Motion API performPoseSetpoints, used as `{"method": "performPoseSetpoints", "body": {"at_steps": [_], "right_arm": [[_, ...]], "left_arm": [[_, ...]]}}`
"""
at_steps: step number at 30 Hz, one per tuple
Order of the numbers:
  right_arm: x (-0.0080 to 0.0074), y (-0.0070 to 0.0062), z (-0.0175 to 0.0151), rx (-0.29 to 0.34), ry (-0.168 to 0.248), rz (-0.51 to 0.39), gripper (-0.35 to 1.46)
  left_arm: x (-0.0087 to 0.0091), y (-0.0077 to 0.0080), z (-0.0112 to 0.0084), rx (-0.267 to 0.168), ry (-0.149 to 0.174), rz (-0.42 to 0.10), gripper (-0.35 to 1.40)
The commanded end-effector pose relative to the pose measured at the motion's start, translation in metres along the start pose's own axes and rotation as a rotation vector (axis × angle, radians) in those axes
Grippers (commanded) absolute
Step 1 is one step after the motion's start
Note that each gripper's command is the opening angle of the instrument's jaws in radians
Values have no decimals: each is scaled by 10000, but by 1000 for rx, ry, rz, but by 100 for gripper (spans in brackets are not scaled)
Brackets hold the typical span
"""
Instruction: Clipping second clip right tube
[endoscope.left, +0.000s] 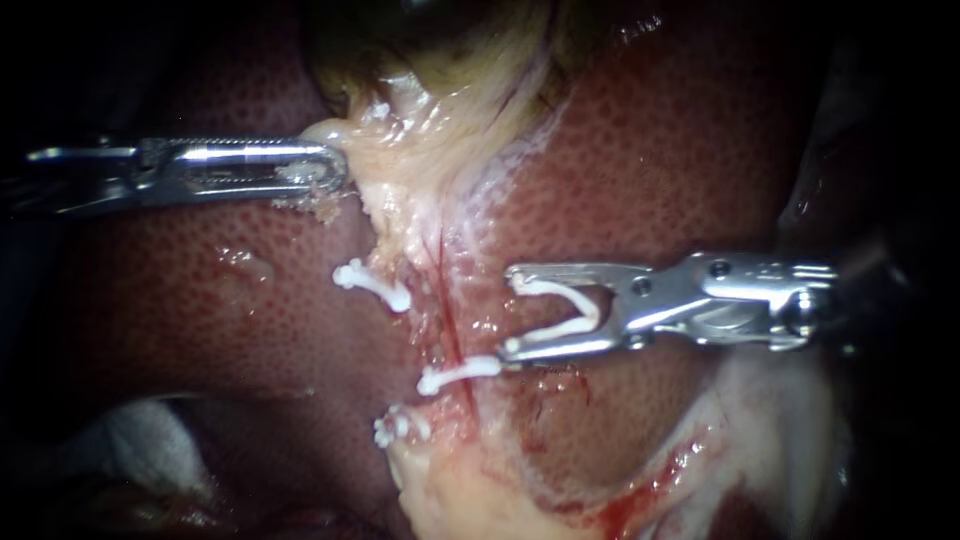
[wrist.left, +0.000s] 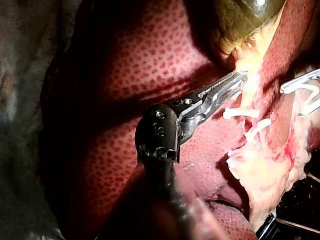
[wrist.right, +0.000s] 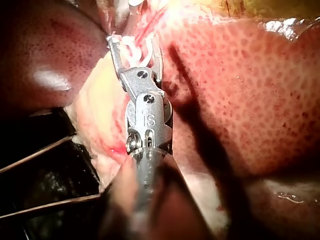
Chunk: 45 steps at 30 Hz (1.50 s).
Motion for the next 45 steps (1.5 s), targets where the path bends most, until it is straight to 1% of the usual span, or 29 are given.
{"method": "performPoseSetpoints", "body": {"at_steps": [1, 5, 9, 17, 25, 31, 35, 38, 39, 44, 45], "right_arm": [[-5, 3, 7, 1, -7, 4, 50], [-23, 15, 37, 5, -30, 27, 50], [-32, 21, 56, 23, -36, 48, 50], [-32, 18, 68, 59, -41, 79, 50], [-37, 17, 80, 100, -53, 108, 49], [-40, 14, 88, 144, -63, 118, 44], [-39, 13, 88, 153, -66, 137, 38], [-40, 13, 88, 152, -68, 167, 26], [-40, 13, 87, 152, -68, 179, 19], [-42, 16, 83, 155, -74, 261, -28], [-43, 16, 83, 156, -75, 278, -35]], "left_arm": [[0, 1, 0, 1, -1, 2, -35], [0, 4, 1, 6, 2, 1, -35], [-1, 5, 2, 4, 1, 2, -35], [-1, 5, 3, 3, 0, 2, -35], [-2, 6, 5, 4, 1, 2, -35], [-2, 6, 6, 2, 0, 3, -35], [-3, 6, 6, 2, 0, 3, -35], [-3, 6, 6, 2, 0, 3, -35], [-3, 6, 6, 2, 0, 3, -35], [-3, 6, 7, 2, 0, 3, -35], [-3, 6, 7, 2, 0, 3, -35]]}}
